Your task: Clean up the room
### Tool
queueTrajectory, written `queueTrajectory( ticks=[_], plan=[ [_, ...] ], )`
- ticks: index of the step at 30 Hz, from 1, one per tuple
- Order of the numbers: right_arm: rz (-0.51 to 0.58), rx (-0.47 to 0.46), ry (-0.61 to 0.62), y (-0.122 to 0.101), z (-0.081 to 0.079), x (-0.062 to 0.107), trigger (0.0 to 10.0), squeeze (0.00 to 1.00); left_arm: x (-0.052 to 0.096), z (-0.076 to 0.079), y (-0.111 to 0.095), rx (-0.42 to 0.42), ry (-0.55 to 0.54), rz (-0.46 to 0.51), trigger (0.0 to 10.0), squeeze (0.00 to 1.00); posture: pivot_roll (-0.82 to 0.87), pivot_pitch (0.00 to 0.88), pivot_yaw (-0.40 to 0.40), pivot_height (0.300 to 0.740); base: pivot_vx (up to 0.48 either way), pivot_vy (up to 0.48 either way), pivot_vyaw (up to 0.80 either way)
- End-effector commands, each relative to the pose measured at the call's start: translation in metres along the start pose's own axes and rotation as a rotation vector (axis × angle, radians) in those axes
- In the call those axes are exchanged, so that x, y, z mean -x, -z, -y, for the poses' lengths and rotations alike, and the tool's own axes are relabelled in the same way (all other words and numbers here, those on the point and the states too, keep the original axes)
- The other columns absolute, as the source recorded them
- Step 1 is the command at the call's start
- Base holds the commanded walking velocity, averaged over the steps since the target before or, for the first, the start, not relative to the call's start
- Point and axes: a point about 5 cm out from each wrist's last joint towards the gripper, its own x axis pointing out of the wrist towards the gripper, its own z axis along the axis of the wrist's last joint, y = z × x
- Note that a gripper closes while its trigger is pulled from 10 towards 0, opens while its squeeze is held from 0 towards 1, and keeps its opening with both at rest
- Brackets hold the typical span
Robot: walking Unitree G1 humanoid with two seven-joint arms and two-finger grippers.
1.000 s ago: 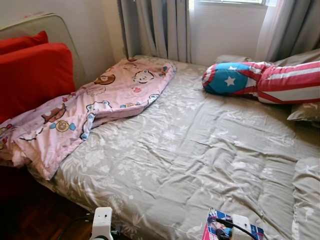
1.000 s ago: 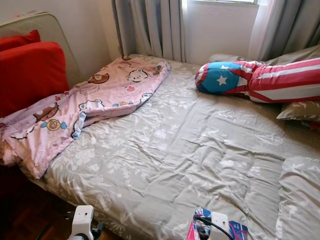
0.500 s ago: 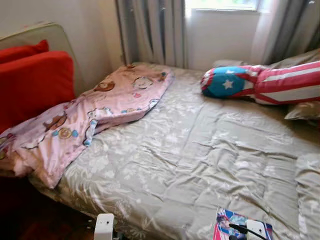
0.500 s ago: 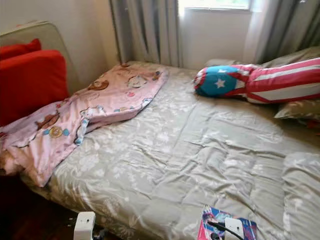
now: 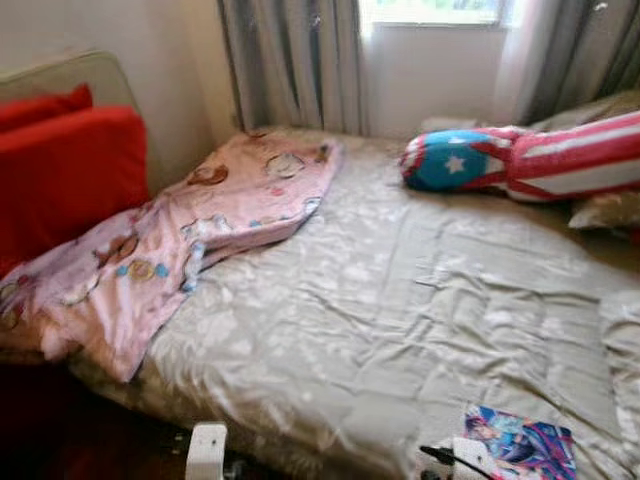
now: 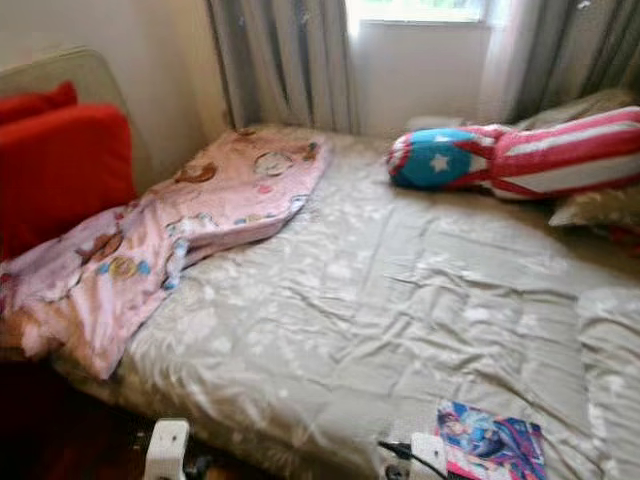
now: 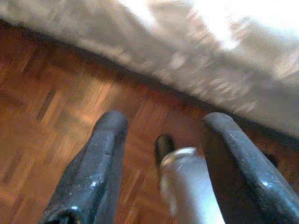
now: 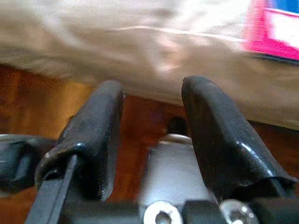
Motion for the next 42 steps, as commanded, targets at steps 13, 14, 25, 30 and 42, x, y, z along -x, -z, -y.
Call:
queueTrajectory(
  ticks=[13,14,25,30,42],
  plan=[
    [0.011,0.026,0.054,-0.006,0.061,0.011,10.0,0.00,0.001,-0.002,0.004,0.014,-0.011,-0.021,10.0,0.00,-0.01,0.000,0.025,0.740,0.000,0.328,0.00],
    [0.011,0.026,0.054,-0.006,0.061,0.011,10.0,0.00,0.001,-0.002,0.004,0.014,-0.011,-0.021,10.0,0.00,-0.01,0.000,0.025,0.740,0.000,0.330,0.00],
    [-0.022,0.031,0.058,0.007,0.062,0.015,10.0,0.00,0.001,0.000,0.004,0.020,-0.010,-0.021,10.0,0.00,0.00,0.000,0.019,0.740,0.000,0.327,0.00],
    [-0.028,0.034,0.045,0.009,0.046,0.011,10.0,0.00,0.001,-0.001,0.004,0.021,-0.012,-0.020,10.0,0.00,0.00,0.000,0.019,0.740,0.000,0.326,0.00],
    [-0.026,0.064,-0.018,0.005,-0.015,-0.001,10.0,0.00,0.001,-0.004,0.005,0.027,-0.021,-0.020,10.0,0.00,0.00,0.000,0.013,0.740,0.000,0.328,0.00]
  ],
)
